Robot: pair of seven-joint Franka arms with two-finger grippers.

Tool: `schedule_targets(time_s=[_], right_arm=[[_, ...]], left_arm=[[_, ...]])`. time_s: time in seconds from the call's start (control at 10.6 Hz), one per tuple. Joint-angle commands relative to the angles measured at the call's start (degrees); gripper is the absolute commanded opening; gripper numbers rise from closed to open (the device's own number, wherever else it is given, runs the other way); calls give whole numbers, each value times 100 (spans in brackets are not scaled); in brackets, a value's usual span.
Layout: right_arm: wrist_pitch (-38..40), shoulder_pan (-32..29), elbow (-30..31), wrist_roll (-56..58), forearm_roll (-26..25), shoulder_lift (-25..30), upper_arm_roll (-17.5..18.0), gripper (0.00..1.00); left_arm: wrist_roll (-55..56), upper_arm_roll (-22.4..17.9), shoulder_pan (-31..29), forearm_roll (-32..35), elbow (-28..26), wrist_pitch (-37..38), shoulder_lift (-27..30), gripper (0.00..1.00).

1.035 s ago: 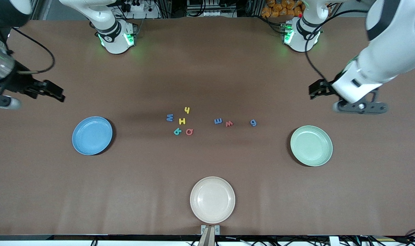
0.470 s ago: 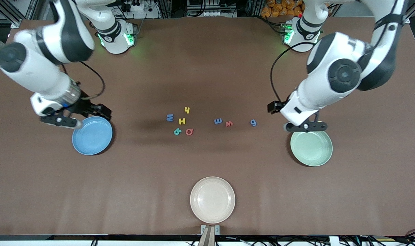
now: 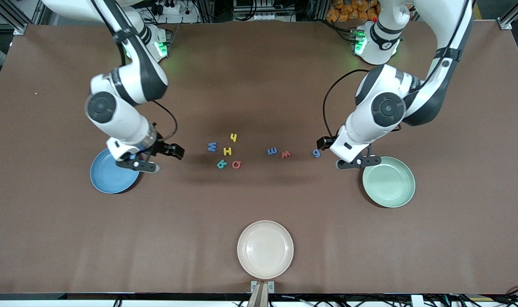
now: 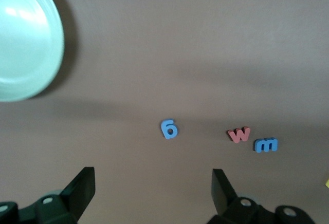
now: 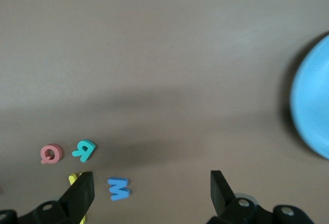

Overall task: Sort uppercase to blue plate, lowercase to green plate
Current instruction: 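Move the left gripper and the right gripper down toward the letters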

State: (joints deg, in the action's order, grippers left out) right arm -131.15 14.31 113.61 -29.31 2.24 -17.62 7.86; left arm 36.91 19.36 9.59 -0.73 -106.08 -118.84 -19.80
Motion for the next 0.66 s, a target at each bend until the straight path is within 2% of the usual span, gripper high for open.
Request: schedule_targets(time_s=[0.0,0.19,0.38,0.56], right_arm=[[-87,388,-521,-782,-582,-722,5,100],[-104,660,-717,-1156,-655,-1093,5,100],[-497,670,-665,-1138,-628,-1278,5,100],[-535,679,-638,-1086,-628,-1349,5,99]], left_arm=[[771,-20,323,107,-53,-331,-294,100],[1220,-20,420,328,-53,-577,-584,100],[1327,-20,465,337,-71,-710,-770,100],[1695,-37,474,450,-123,-990,-1007,100]])
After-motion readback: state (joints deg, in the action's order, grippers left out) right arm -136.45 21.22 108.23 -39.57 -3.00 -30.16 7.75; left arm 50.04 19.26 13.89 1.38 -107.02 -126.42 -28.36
